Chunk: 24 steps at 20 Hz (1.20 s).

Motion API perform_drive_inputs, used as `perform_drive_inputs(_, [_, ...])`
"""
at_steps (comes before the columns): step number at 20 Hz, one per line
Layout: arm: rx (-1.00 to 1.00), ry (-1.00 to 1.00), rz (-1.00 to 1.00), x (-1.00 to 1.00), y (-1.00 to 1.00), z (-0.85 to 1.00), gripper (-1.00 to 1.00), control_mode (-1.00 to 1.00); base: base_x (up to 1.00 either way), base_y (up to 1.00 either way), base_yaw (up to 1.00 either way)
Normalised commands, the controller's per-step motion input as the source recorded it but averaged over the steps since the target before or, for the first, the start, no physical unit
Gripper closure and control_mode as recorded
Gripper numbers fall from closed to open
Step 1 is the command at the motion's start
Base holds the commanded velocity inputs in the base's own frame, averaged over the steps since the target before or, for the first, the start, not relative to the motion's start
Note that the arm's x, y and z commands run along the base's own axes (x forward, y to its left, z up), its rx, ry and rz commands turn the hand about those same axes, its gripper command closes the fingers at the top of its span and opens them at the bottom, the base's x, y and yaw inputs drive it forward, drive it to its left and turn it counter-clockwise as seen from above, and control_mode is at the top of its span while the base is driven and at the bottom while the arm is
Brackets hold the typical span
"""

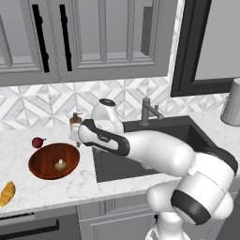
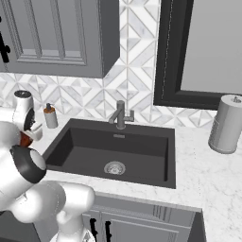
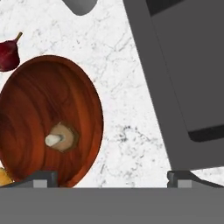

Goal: Pick the mushroom from the sink and place it in the bowl. Then pick the bowl and place it in the microwave. Then close the microwave door and press the start button.

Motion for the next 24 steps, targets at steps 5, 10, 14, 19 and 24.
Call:
perform_drive_inputs(5, [0.00,0.00,0.00,0.33,0.01,-0.31,-1.00,-1.00,0.00,0.00,0.00])
perform_drive_inputs(10, [0.00,0.02,0.00,0.20,0.19,-0.23,-1.00,-1.00,0.00,0.00,0.00])
perform_drive_inputs(14, [0.00,0.03,0.02,0.24,0.15,-0.44,-1.00,-1.00,0.00,0.00,0.00])
perform_drive_inputs(19, [0.00,0.01,0.03,0.19,0.23,-0.33,-1.00,-1.00,0.00,0.00,0.00])
perform_drive_inputs(24, [0.00,0.03,0.00,0.28,0.28,-0.18,-1.00,-1.00,0.00,0.00,0.00])
